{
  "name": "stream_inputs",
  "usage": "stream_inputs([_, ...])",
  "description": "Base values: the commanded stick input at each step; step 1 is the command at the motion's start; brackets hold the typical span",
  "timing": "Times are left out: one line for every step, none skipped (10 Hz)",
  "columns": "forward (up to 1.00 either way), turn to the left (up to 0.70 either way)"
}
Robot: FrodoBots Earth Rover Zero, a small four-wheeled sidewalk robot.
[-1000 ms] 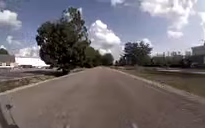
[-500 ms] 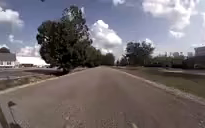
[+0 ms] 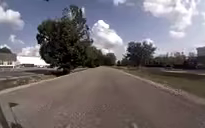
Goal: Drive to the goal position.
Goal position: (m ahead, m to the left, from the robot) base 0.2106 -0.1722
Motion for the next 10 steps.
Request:
stream_inputs([0.70,0.00])
stream_inputs([0.70,0.00])
stream_inputs([0.70,0.00])
stream_inputs([0.57,0.00])
stream_inputs([0.22,0.00])
stream_inputs([0.00,0.00])
stream_inputs([0.00,0.00])
stream_inputs([0.00,0.00])
stream_inputs([0.00,0.00])
stream_inputs([0.00,0.00])
